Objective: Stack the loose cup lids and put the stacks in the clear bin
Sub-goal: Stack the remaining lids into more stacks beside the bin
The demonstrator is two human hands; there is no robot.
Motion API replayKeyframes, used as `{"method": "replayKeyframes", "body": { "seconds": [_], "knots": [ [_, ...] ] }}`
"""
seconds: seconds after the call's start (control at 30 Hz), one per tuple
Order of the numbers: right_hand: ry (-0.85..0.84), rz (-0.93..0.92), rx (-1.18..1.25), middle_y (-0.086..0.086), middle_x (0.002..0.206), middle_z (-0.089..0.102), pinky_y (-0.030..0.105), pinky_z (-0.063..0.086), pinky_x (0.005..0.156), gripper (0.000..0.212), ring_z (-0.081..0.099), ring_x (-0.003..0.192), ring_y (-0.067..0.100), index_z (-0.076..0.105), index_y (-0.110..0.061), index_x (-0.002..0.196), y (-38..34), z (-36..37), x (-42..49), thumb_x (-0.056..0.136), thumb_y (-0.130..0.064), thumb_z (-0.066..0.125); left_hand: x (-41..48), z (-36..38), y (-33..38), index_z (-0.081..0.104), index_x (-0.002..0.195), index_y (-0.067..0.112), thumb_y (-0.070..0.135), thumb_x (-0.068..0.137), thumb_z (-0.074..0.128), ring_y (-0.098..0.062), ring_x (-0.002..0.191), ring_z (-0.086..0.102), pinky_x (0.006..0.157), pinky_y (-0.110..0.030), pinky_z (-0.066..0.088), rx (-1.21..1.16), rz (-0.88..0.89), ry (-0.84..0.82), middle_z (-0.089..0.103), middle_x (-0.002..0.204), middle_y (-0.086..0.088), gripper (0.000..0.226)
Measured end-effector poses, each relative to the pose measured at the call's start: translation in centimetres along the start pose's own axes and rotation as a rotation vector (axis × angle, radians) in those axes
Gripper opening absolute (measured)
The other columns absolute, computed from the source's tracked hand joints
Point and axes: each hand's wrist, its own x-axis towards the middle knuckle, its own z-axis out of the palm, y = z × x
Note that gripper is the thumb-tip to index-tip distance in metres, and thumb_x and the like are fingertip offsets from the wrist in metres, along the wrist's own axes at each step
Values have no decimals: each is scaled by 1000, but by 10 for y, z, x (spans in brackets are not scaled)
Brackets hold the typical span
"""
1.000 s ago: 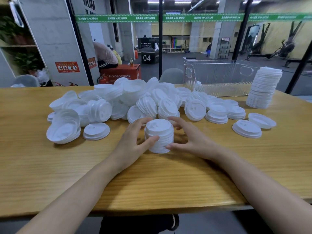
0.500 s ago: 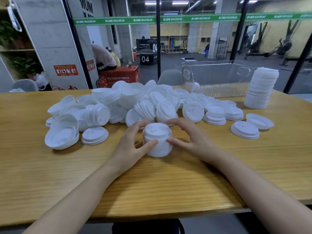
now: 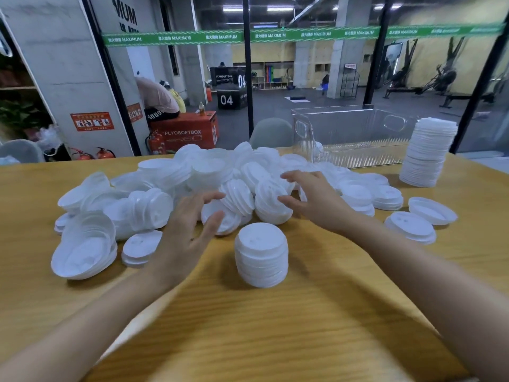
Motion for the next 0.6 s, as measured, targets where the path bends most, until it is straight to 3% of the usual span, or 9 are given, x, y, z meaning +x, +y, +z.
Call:
{"method": "replayKeyframes", "body": {
  "seconds": [0.17, 0.47, 0.53, 0.6],
  "knots": [
    [-8, 50, -77, 1, 133, 56, 41, 36, 104, 57, 35, 131, 23, 44, -27, 143, 5, 28, 14, 93, -47, 61, -17, 10, -21, 51, 124, 31, 38, 99, 42, 2, 114, 49, 96, -13, 35, 20, 76, 21, 53, 120, 26, 28],
    [101, 17, 37, -9, 115, 60, 42, 37, 103, 47, 41, 118, 20, 58, -36, 131, 14, 35, 10, 86, -48, 67, -17, 7, -16, 54, 122, 28, 36, 97, 44, -7, 116, 53, 96, -11, 34, -56, 59, -43, 57, 117, 23, 28],
    [135, 10, 120, -12, 119, 61, 41, 38, 102, 44, 43, 117, 19, 60, -41, 124, 10, 28, 7, 83, -54, 68, -19, 4, -15, 55, 122, 28, 37, 97, 44, -8, 117, 53, 97, -11, 35, -63, 50, -48, 57, 118, 23, 29],
    [146, -15, 199, -18, 125, 61, 30, 39, 100, 42, 47, 118, 17, 59, -50, 116, 0, 13, 3, 77, -65, 64, -20, 1, -14, 55, 122, 29, 40, 96, 45, -7, 119, 52, 98, -11, 35, -69, 36, -50, 56, 118, 24, 30]
  ]
}}
